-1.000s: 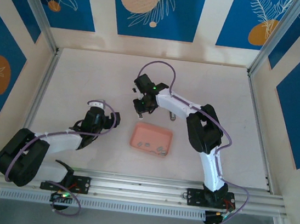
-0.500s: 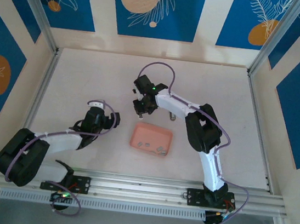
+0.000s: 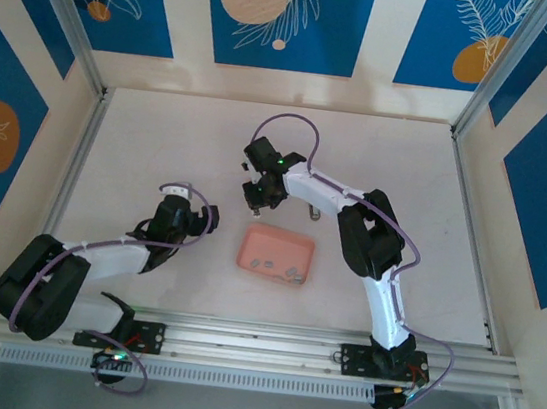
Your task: Load the staples into the stapler
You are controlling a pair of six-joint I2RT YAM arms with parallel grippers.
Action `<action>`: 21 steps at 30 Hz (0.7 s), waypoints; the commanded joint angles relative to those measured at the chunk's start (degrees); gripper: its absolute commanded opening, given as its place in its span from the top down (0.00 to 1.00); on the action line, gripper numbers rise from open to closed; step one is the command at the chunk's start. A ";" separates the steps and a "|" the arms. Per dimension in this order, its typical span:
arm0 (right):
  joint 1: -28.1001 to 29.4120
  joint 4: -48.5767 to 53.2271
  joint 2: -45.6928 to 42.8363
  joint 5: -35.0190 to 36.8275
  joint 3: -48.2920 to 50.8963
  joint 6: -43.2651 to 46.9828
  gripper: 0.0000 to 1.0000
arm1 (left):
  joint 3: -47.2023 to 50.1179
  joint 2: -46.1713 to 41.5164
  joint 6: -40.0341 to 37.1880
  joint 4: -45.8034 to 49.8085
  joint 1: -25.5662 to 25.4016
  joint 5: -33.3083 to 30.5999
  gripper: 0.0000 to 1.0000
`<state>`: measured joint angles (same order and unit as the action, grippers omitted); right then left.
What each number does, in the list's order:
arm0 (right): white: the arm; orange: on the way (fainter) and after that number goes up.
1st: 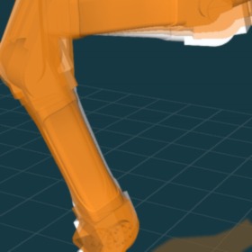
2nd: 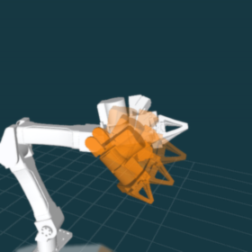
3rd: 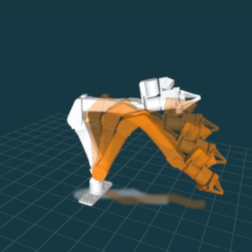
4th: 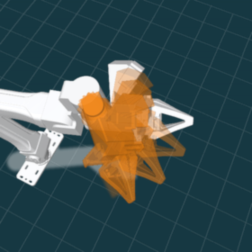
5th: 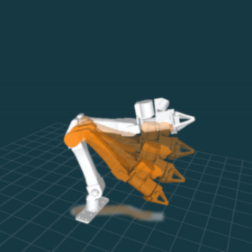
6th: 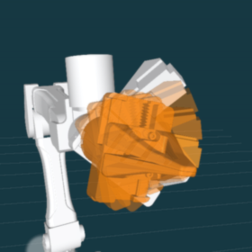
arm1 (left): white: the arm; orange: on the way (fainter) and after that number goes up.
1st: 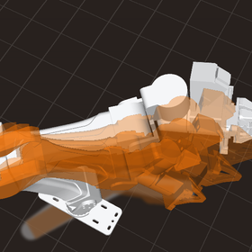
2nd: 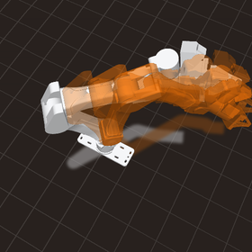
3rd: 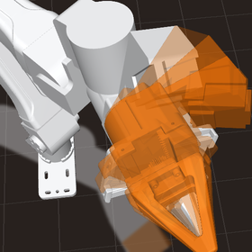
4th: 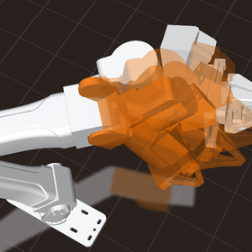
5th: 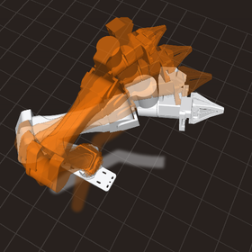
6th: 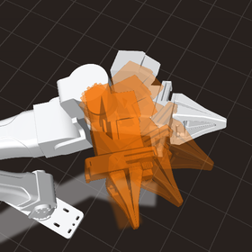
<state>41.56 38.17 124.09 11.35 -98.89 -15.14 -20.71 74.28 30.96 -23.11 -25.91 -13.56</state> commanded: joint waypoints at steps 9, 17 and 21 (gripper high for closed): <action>0.01 0.35 1.85 -0.68 1.04 -0.92 0.84 | -0.72 -0.64 -1.00 0.35 0.87 0.27 0.05; 0.28 -0.56 1.81 -0.25 2.19 -1.37 0.84 | -1.03 -0.64 -1.46 0.53 0.86 0.38 0.05; 0.49 -0.56 1.30 0.24 2.56 -1.26 0.84 | -1.13 -0.76 -1.52 0.57 0.86 0.38 0.06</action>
<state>41.63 37.69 125.01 11.44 -97.36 -15.57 -20.73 74.28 30.92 -23.09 -25.91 -13.56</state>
